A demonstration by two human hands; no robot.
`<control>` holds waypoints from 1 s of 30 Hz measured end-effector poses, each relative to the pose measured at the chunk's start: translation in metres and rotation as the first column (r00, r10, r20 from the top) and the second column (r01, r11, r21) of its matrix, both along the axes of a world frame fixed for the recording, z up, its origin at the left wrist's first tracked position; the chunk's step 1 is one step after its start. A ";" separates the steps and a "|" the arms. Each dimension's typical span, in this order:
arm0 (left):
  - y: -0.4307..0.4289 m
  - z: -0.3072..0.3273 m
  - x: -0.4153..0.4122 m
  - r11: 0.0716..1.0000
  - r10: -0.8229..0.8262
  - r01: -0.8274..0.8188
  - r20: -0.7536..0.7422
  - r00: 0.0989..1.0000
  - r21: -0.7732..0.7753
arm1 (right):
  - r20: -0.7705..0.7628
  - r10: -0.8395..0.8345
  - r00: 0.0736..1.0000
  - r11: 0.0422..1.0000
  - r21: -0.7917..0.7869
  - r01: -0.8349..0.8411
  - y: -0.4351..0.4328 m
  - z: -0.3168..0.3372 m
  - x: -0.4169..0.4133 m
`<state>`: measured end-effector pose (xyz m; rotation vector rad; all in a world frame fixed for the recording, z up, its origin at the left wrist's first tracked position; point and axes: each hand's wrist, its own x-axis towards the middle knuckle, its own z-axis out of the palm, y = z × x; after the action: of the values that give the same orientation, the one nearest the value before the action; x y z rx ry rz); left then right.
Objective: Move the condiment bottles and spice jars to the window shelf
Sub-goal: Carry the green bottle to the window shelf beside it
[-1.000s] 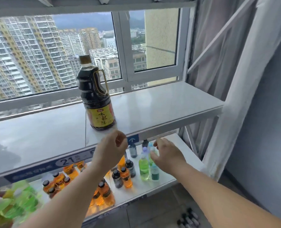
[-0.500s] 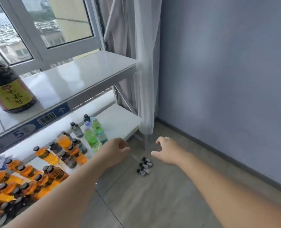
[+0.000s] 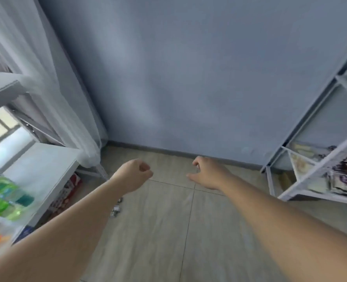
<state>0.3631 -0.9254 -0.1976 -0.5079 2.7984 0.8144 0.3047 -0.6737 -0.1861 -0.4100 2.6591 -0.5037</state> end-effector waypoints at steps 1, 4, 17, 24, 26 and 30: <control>0.027 -0.003 -0.008 0.999 -0.033 0.033 0.005 0.999 0.001 | 0.005 -0.040 0.999 0.999 0.010 0.040 0.032 -0.001 -0.001; 0.094 -0.012 -0.025 0.994 -0.097 0.096 0.030 0.995 0.047 | 0.032 -0.155 0.987 0.988 0.010 0.155 0.113 -0.008 0.001; 0.274 -0.036 -0.102 0.915 -0.402 0.398 0.101 0.910 0.064 | 0.096 -0.436 0.895 0.899 -0.010 0.439 0.294 -0.029 0.006; 0.318 -0.050 -0.152 0.883 -0.466 0.456 0.095 0.880 0.107 | 0.050 -0.511 0.858 0.859 0.044 0.509 0.339 -0.035 -0.022; 0.329 -0.053 -0.162 0.880 -0.473 0.463 0.091 0.876 0.107 | 0.039 -0.523 0.851 0.852 0.049 0.521 0.348 -0.038 -0.031; 0.351 -0.054 -0.174 0.875 -0.483 0.472 0.111 0.869 0.110 | 0.059 -0.518 0.853 0.855 0.034 0.517 0.364 -0.045 -0.046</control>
<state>0.1886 -0.5744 -0.2515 0.1457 2.5773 0.7381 0.2583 -0.3098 -0.2309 0.3463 2.6892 -0.6352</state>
